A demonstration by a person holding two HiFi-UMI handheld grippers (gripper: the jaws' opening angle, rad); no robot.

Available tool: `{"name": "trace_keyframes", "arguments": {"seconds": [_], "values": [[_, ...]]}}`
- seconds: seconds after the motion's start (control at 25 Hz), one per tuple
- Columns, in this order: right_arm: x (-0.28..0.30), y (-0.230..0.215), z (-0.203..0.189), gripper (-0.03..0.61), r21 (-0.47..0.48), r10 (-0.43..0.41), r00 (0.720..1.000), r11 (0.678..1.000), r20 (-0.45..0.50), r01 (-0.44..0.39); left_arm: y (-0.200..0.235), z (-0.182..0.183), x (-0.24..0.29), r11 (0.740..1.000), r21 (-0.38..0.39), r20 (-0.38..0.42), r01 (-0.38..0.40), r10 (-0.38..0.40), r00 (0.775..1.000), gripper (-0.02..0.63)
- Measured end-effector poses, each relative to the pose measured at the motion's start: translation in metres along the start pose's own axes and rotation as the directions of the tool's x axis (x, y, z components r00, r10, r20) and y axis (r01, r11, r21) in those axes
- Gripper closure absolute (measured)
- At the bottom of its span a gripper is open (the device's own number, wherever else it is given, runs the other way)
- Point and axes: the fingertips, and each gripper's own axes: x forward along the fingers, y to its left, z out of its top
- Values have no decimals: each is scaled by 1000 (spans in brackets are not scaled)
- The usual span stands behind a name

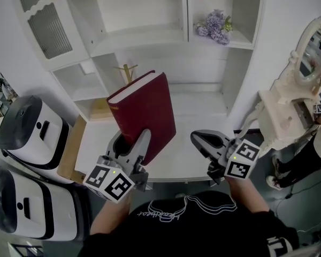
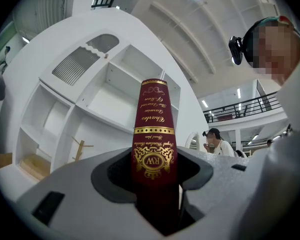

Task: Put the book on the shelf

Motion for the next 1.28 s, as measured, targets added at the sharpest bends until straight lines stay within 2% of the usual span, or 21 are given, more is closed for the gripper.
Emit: {"name": "trace_keyframes", "arguments": {"seconds": [0.4,0.72,1.0,1.28], "values": [[32,-60,23,572,2,89,996,996,-9,-89,22,31,65,996,73,55,-43,39,998,400],[42,-90,28,572,-13,136,991,991,-14,-137,29,68,98,984,147,147,-102,80,986,400],[43,-101,33,572,-29,147,989,989,-2,-147,39,110,111,968,200,220,-154,109,969,400],[44,-109,34,572,-28,129,992,991,-4,-129,43,150,120,954,244,271,-172,103,957,400]]}}
